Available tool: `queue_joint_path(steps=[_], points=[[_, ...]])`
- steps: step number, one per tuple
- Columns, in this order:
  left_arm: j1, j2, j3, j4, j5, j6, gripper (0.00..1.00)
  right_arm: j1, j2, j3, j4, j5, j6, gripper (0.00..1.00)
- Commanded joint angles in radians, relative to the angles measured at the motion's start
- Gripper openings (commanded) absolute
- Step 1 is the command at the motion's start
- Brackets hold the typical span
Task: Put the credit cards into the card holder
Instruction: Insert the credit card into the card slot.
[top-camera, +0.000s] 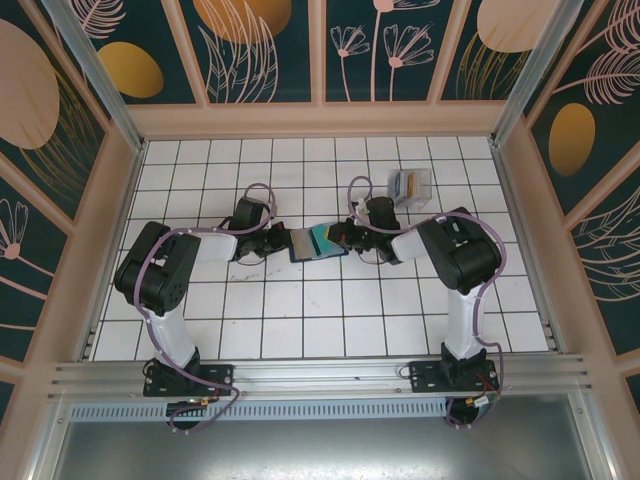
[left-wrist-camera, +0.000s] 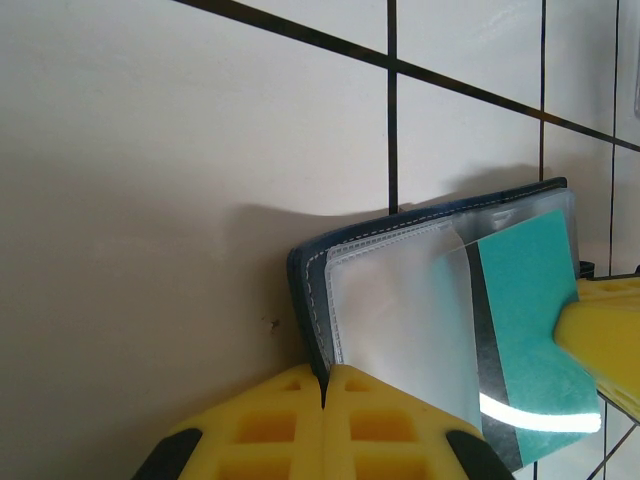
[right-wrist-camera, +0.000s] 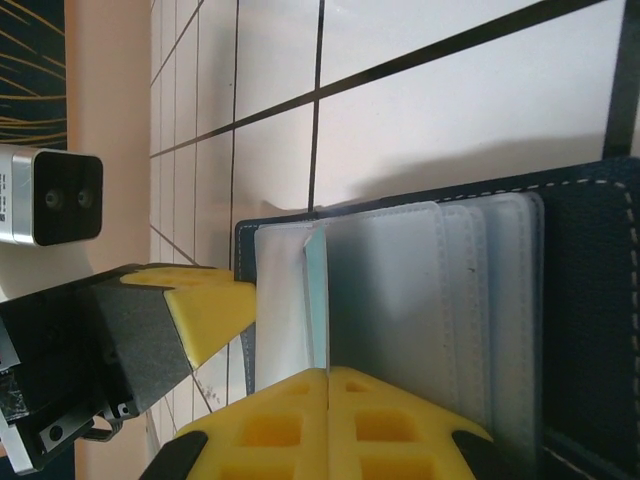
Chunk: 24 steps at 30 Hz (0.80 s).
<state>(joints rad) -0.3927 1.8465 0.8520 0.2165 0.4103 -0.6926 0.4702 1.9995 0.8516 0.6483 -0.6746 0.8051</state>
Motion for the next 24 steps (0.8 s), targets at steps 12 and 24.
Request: queue_joint_path(steps=[12, 24], points=[[-0.005, 0.019, -0.018, -0.048, -0.007, -0.002, 0.00, 0.028, 0.040, -0.063, 0.178, 0.052, 0.094, 0.01], [-0.004, 0.007, -0.036, -0.034, -0.008, -0.010, 0.00, 0.046, 0.038, -0.088, 0.221, 0.118, 0.144, 0.00]])
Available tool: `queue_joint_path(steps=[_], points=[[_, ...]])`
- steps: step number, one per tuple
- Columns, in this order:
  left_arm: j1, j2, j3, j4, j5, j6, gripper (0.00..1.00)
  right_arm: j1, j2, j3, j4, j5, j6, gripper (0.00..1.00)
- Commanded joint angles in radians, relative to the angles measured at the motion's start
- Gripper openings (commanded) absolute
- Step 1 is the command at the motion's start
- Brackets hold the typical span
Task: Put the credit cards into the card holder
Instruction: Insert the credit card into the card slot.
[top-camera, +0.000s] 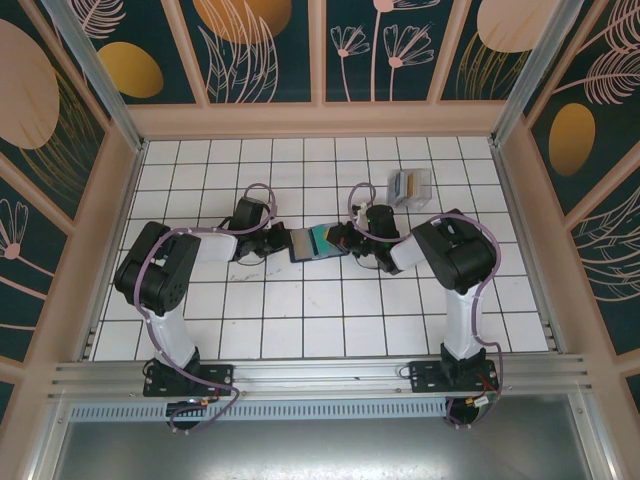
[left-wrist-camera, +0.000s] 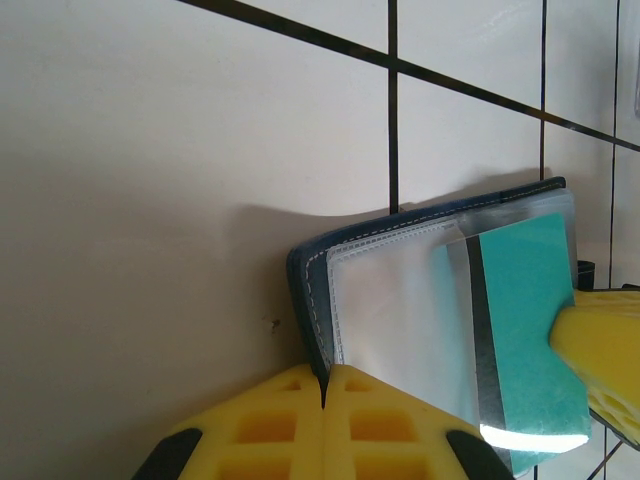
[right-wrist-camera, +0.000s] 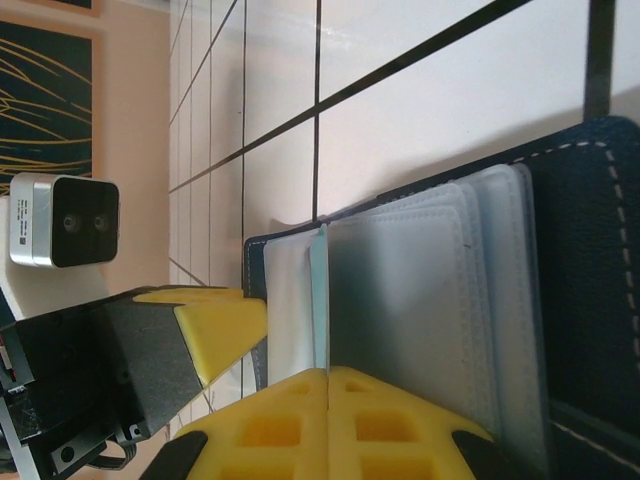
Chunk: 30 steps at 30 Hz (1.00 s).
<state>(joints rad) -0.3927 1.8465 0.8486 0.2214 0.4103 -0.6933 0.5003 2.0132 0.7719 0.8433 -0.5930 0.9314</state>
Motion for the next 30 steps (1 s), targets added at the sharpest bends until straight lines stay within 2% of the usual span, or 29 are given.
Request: queue_joint_path(steps=[1, 10, 15, 23, 30], points=[[-0.005, 0.008, -0.032, -0.043, -0.007, -0.007, 0.00, 0.019, 0.024, -0.008, 0.026, 0.043, 0.018, 0.00], [-0.004, 0.020, -0.032, -0.041, 0.000, -0.009, 0.00, 0.059, 0.027, 0.015, -0.014, 0.113, 0.024, 0.02], [-0.005, 0.014, -0.036, -0.039, -0.003, -0.006, 0.00, 0.076, 0.006, 0.001, -0.032, 0.143, 0.024, 0.10], [-0.005, 0.018, -0.041, -0.041, -0.001, 0.000, 0.00, 0.070, -0.040, 0.029, -0.199, 0.206, -0.068, 0.21], [-0.005, 0.012, -0.043, -0.041, -0.006, 0.000, 0.00, 0.091, -0.074, 0.075, -0.335, 0.250, -0.161, 0.22]])
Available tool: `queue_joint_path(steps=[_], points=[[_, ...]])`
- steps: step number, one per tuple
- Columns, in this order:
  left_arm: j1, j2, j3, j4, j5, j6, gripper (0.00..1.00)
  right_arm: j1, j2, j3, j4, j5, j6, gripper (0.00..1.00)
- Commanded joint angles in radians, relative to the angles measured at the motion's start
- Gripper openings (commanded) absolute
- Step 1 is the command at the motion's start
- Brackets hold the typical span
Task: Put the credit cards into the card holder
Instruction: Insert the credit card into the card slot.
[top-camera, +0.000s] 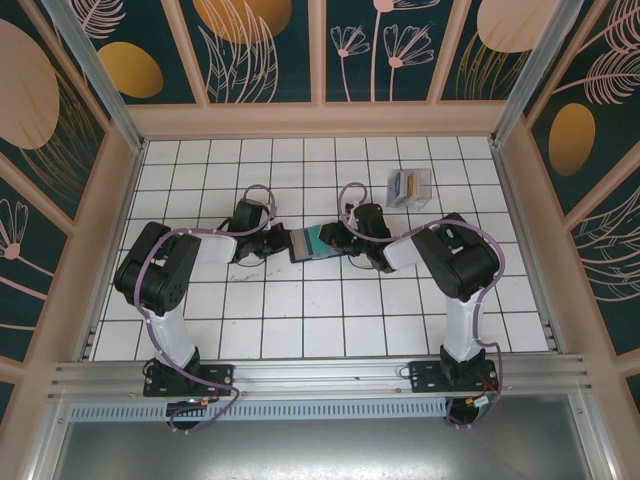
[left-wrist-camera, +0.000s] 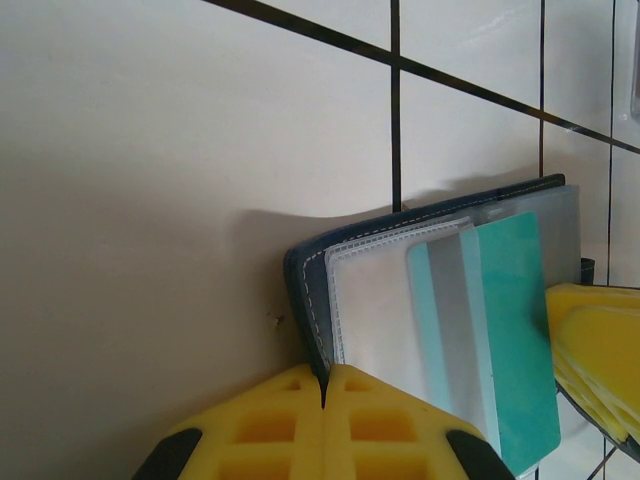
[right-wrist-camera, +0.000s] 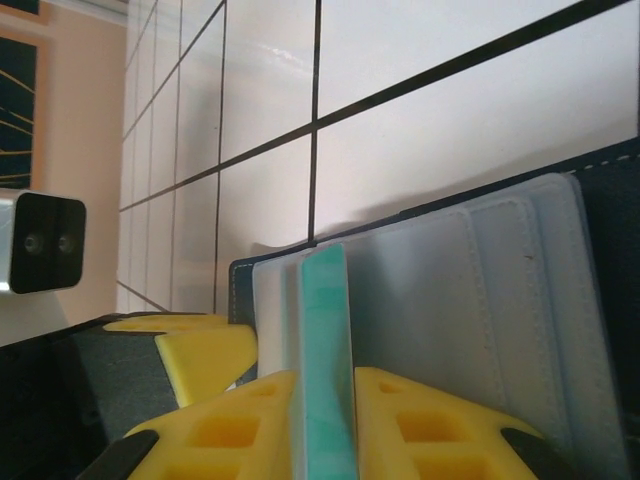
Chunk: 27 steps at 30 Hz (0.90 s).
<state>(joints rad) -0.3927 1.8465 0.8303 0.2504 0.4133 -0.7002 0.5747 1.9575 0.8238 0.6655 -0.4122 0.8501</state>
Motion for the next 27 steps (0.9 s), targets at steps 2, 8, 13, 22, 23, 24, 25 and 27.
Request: queue_joint_path(steps=[2, 8, 13, 22, 23, 24, 25, 27], points=[[-0.003, 0.010, -0.030, -0.065, -0.010, 0.000, 0.00, 0.026, -0.022, 0.039, -0.189, 0.078, -0.101, 0.22], [-0.005, 0.012, -0.031, -0.060, -0.013, -0.005, 0.00, 0.053, 0.000, 0.090, -0.261, 0.072, -0.122, 0.21], [-0.005, 0.004, -0.034, -0.054, -0.020, -0.004, 0.05, 0.086, -0.004, 0.143, -0.337, 0.092, -0.154, 0.24], [-0.002, -0.004, -0.030, -0.067, -0.039, 0.000, 0.11, 0.113, -0.013, 0.191, -0.458, 0.185, -0.210, 0.28], [-0.002, -0.010, -0.034, -0.068, -0.041, 0.001, 0.11, 0.114, -0.019, 0.194, -0.476, 0.204, -0.225, 0.29], [-0.002, -0.012, -0.037, -0.065, -0.044, 0.001, 0.11, 0.114, -0.025, 0.198, -0.490, 0.217, -0.240, 0.29], [0.000, -0.013, -0.037, -0.068, -0.047, 0.004, 0.10, 0.112, -0.029, 0.205, -0.507, 0.228, -0.260, 0.29], [0.003, -0.011, -0.035, -0.079, -0.054, 0.007, 0.10, 0.113, -0.033, 0.226, -0.546, 0.247, -0.299, 0.29]])
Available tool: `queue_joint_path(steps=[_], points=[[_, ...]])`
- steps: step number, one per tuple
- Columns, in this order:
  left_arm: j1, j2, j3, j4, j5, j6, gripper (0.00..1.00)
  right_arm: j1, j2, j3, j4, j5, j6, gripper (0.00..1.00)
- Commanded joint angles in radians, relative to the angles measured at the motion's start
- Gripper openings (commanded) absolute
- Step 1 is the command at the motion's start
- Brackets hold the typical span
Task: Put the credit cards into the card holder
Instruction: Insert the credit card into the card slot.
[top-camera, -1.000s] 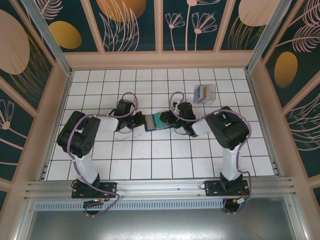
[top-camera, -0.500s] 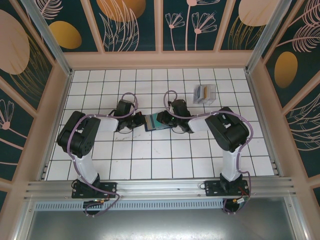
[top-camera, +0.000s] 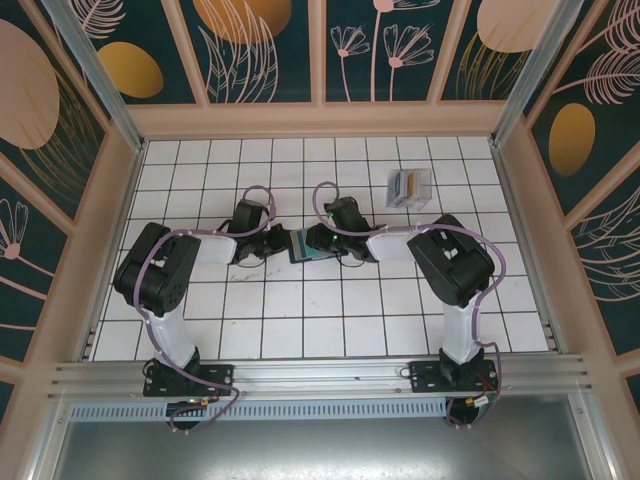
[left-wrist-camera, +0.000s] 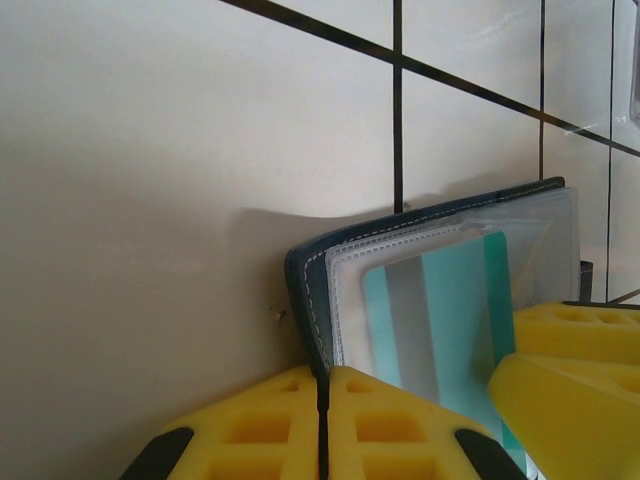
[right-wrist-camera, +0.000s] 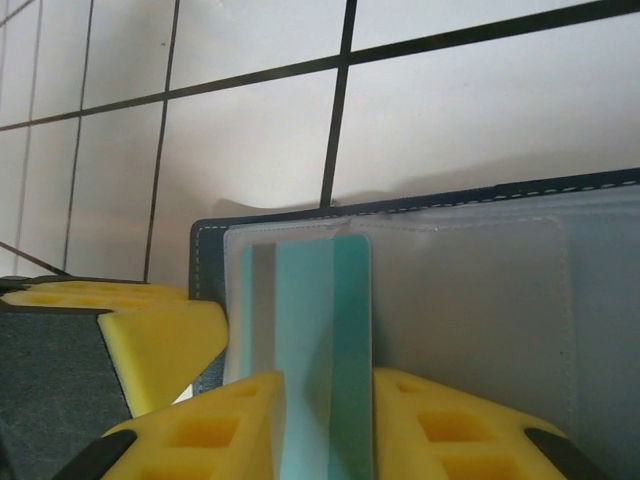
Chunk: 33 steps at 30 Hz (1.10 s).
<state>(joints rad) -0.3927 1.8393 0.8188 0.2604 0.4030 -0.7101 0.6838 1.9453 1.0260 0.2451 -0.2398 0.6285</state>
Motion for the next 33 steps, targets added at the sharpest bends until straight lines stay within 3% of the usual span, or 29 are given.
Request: queue_joint_path(steps=[1, 7, 18, 24, 33], points=[[0.004, -0.006, -0.026, -0.090, -0.048, 0.014, 0.10, 0.003, -0.021, 0.036, -0.149, 0.081, -0.092, 0.29], [0.006, -0.010, -0.035, -0.065, -0.047, -0.002, 0.09, 0.006, -0.015, 0.048, -0.183, 0.076, -0.125, 0.28], [0.006, -0.012, -0.037, -0.042, -0.025, -0.017, 0.04, 0.051, 0.022, 0.104, -0.192, 0.022, -0.150, 0.18], [0.006, -0.020, -0.044, -0.038, -0.023, -0.029, 0.02, 0.063, 0.053, 0.129, -0.179, -0.029, -0.135, 0.19], [0.009, -0.040, -0.043, -0.061, -0.042, -0.015, 0.04, 0.060, -0.004, 0.115, -0.228, 0.044, -0.180, 0.25]])
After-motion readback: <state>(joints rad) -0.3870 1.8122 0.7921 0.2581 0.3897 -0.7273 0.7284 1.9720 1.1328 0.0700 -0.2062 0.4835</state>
